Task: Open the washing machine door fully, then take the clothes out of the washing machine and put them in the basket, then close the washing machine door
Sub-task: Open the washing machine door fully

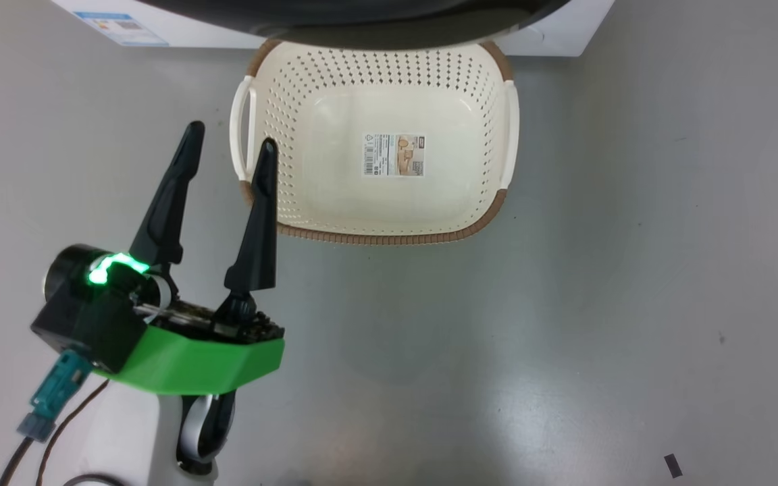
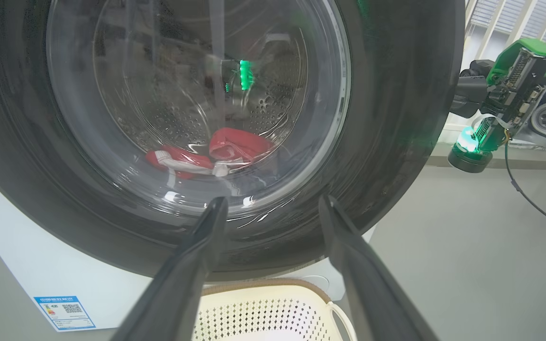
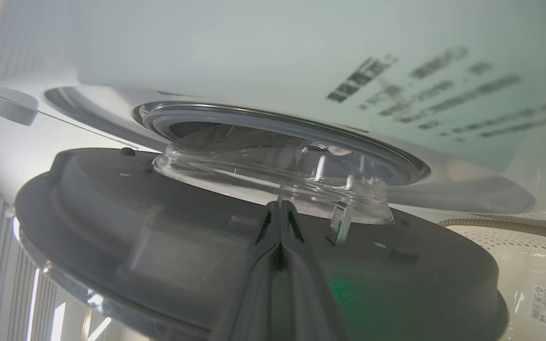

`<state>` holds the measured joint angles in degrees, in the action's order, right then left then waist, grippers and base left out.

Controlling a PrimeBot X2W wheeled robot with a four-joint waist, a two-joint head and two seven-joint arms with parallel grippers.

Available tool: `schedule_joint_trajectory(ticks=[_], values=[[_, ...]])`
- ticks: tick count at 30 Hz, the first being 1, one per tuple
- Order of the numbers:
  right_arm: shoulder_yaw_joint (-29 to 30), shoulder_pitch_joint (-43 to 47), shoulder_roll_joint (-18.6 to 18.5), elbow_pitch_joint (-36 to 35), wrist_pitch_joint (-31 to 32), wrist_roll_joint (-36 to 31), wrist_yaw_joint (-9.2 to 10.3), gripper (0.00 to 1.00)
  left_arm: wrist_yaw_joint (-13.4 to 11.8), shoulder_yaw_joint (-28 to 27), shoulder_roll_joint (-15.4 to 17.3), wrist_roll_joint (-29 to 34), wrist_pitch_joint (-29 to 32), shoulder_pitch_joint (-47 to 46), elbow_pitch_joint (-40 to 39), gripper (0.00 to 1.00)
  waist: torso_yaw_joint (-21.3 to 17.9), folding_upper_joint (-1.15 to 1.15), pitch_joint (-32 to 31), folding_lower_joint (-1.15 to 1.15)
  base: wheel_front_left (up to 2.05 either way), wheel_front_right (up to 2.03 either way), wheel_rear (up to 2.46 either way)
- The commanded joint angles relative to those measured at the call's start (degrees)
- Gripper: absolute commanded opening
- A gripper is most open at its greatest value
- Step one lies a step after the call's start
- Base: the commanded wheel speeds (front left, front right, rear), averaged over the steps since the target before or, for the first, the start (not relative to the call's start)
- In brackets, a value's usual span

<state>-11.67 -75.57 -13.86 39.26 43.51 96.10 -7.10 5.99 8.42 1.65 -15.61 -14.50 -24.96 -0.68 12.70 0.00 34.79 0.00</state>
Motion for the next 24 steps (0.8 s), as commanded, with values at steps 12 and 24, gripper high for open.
schedule_joint_trajectory(ticks=[12, 24], values=[[-2.3, 3.0, 3.2, -0.1, 4.4, -1.1, -0.39, 0.0, -0.5, -2.2, 1.2, 0.5, -0.5, 0.7, -0.2, 1.0, -1.2, 0.0, -2.9, 0.0, 0.0, 0.0, 0.0], [-3.9, 5.9, 4.9, 2.3, 6.3, -2.3, -0.39, 0.0, -0.5, -3.1, 1.2, 0.2, -0.5, 2.6, 1.1, 1.0, -2.2, 0.0, -6.7, 0.0, 0.0, 0.0, 0.0]])
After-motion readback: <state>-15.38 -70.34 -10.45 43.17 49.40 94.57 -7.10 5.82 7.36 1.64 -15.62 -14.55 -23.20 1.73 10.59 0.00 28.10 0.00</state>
